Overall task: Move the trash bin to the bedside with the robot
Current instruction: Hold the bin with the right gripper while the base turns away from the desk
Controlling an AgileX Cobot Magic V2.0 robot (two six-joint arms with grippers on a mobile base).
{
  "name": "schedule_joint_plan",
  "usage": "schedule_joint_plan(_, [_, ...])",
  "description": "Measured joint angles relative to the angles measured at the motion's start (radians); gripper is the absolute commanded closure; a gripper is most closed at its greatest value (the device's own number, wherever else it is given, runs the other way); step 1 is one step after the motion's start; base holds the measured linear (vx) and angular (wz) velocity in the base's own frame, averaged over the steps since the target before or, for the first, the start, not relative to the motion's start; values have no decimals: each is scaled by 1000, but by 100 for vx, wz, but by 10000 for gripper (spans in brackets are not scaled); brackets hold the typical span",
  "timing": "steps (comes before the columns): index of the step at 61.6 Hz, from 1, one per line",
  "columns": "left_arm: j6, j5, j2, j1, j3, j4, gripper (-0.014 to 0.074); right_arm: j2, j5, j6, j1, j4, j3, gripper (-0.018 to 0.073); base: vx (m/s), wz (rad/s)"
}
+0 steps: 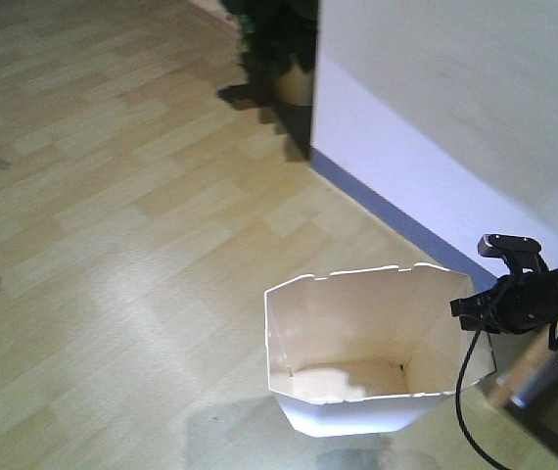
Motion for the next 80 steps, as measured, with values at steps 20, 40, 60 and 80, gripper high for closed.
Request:
schedule_joint_plan(20, [0,0,0,0,0,0,602,0,25,0,1,4,0,565,17,67])
schedule_joint_plan(40, [0,0,0,0,0,0,602,0,53,0,3,4,0,565,17,39])
schedule_joint_plan(60, [0,0,0,0,0,0,602,0,34,0,3,0,0,565,25,10])
schedule_joint_plan(80, [0,0,0,0,0,0,602,0,27,0,3,0,0,565,36,0])
